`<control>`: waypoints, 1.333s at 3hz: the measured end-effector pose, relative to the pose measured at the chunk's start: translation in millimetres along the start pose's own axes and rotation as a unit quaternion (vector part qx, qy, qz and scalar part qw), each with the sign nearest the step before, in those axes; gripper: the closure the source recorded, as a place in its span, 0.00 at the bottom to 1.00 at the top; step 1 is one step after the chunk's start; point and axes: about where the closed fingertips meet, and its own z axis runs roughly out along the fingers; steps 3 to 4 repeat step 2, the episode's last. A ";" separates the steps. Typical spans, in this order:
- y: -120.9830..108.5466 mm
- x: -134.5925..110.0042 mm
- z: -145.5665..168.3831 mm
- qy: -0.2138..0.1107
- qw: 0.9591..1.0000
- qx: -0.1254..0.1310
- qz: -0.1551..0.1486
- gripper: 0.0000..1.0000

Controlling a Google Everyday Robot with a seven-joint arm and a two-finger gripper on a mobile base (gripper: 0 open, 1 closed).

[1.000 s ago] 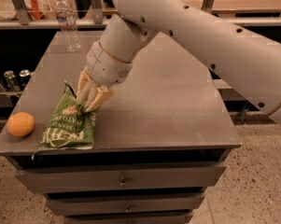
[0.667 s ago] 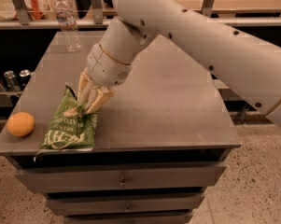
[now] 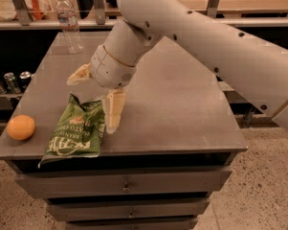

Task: Move green jalapeno chip bag near orange

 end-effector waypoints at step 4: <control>-15.8 46.2 -48.9 0.046 0.991 0.089 0.088 0.00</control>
Offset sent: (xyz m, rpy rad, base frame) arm 0.0881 -0.0812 0.0307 0.0196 -0.0852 -0.4411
